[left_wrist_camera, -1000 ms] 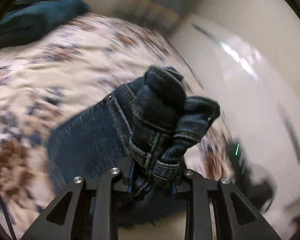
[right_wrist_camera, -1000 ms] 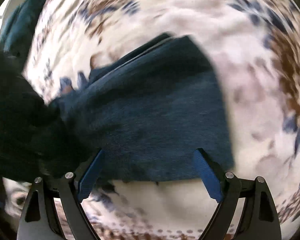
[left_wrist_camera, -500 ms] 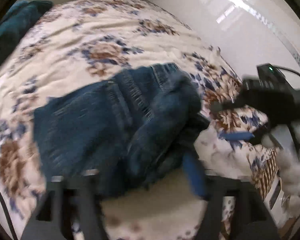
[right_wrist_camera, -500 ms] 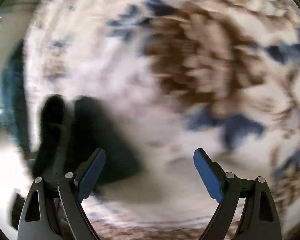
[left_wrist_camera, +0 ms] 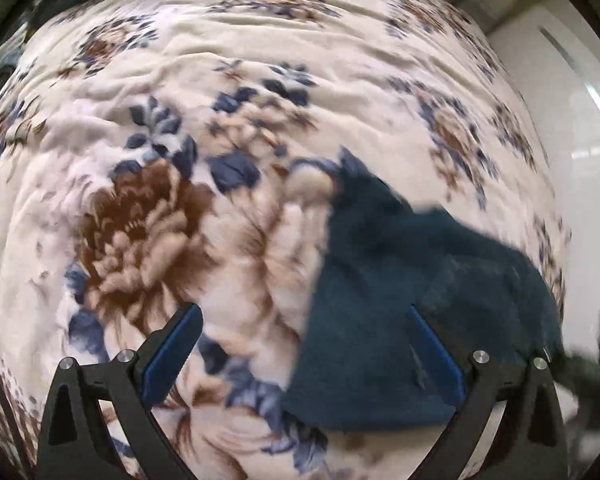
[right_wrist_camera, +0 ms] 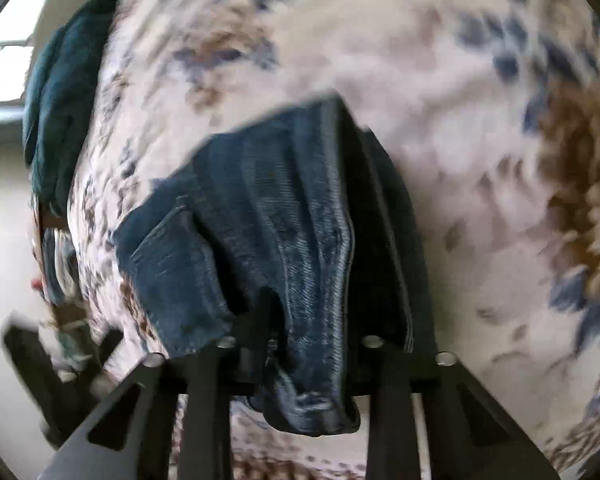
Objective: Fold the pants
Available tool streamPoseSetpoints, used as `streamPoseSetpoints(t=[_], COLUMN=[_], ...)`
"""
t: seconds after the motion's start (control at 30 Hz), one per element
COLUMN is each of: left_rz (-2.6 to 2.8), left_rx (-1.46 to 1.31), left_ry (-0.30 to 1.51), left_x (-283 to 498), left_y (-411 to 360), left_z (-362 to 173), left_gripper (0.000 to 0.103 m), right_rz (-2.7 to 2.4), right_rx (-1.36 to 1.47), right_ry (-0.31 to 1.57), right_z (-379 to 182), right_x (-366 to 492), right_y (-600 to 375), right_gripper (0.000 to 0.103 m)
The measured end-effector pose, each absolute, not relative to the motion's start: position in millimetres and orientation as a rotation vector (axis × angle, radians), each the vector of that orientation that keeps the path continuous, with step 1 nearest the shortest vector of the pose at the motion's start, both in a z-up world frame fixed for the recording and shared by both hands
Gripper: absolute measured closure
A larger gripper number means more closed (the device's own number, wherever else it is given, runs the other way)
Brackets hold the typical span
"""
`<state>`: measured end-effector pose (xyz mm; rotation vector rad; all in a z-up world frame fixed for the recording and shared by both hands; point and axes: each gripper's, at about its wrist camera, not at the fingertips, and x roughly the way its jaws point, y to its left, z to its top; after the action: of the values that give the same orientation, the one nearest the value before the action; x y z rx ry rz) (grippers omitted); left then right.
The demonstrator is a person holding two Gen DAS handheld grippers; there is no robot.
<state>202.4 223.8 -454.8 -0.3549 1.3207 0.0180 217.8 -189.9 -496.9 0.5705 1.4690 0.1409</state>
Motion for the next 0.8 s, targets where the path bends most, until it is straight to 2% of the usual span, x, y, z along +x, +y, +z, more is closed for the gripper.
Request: streamPoseSetpoints(t=[0.07, 0.13, 0.2, 0.4, 0.5, 0.53, 0.57, 0.6, 0.67, 0.73, 0.8], left_rz=[0.003, -0.036, -0.111, -0.312, -0.334, -0.34, -0.35, -0.322, -0.26, -0.15, -0.119], left_rx=[-0.365, -0.378, -0.423, -0.483, -0.431, -0.402, -0.362, -0.307, -0.248, -0.226, -0.439], left_ry=[1.308, 1.317, 1.349, 1.455, 1.498, 1.498, 1.512, 1.536, 1.504, 1.509, 1.51], left_x=[216, 232, 249, 290, 304, 307, 310, 312, 315, 322, 329], left_y=[225, 221, 215, 189, 171, 164, 157, 153, 161, 178, 208], left_z=[-452, -454, -457, -468, -482, -486, -493, -502, -510, -519, -521], left_gripper=[0.0, 0.0, 0.0, 0.002, 0.005, 0.023, 0.064, 0.069, 0.071, 0.072, 0.072], right_rz=[0.089, -0.02, -0.034, -0.003, 0.011, 0.006, -0.001, -0.017, -0.05, -0.081, -0.079], right_rx=[0.479, 0.469, 0.612, 0.647, 0.643, 0.633, 0.624, 0.617, 0.612, 0.676, 0.629], right_ry=[1.463, 1.575, 1.664, 1.631, 1.621, 1.619, 1.619, 1.609, 1.58, 1.554, 1.583], right_z=[-487, -521, -551, -534, -526, -526, -524, -526, -527, -527, -529], right_x=[210, 198, 194, 211, 218, 218, 214, 214, 219, 214, 218], right_y=[-199, -222, -238, -242, -240, -240, -243, -239, -235, -252, -249], right_gripper=[0.082, 0.082, 0.079, 0.071, 0.071, 0.071, 0.072, 0.073, 0.085, 0.085, 0.085])
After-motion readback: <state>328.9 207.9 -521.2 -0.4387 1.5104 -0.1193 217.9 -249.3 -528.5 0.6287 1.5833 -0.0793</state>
